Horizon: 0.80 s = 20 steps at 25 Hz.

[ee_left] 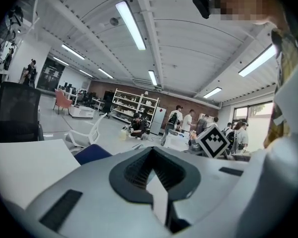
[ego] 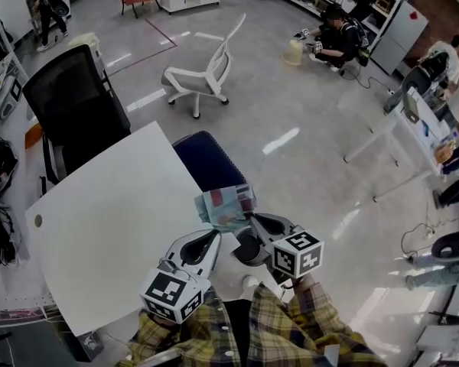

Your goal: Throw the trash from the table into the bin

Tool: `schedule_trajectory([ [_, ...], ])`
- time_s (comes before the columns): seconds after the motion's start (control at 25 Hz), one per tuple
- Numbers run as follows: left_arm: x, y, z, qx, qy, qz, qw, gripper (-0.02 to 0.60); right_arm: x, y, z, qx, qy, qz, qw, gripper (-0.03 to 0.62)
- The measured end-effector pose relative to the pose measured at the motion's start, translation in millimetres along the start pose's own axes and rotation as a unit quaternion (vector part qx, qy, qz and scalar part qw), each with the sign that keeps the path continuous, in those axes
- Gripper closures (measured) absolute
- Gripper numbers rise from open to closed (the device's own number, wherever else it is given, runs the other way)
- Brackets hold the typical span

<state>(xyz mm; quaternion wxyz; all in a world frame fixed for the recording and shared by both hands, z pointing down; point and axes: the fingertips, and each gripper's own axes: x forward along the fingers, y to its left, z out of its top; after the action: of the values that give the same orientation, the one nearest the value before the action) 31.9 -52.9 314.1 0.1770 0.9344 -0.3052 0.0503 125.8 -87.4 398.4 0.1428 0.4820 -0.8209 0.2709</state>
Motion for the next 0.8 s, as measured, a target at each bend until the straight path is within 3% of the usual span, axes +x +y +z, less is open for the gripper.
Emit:
schedule_trajectory([
  [0.16,43.2,-65.0,-7.3,0.007,-0.008,0.006,0.9999,0.574,-58.5,-53.6,-12.8,-0.003,-0.005,0.002,1.000,0.594],
  [0.36,79.6,-145.1,-33.9,-0.012,-0.007,0.028,0.9995,0.574,-127.3,-112.9,-46.8,-0.010,0.021,0.008,1.000,0.594],
  [0.64,69.3,-184.9,-73.5,-0.032,0.031,0.057,0.9974,0.574,-155.0,-136.7,-93.8,-0.005,0.062,0.016,0.998,0.594],
  [0.8,58.7,-182.3,-88.2,-0.035,0.044,0.072,0.9958,0.574,-152.4,-142.8,-119.0,0.010,0.073,0.007,0.997,0.594],
])
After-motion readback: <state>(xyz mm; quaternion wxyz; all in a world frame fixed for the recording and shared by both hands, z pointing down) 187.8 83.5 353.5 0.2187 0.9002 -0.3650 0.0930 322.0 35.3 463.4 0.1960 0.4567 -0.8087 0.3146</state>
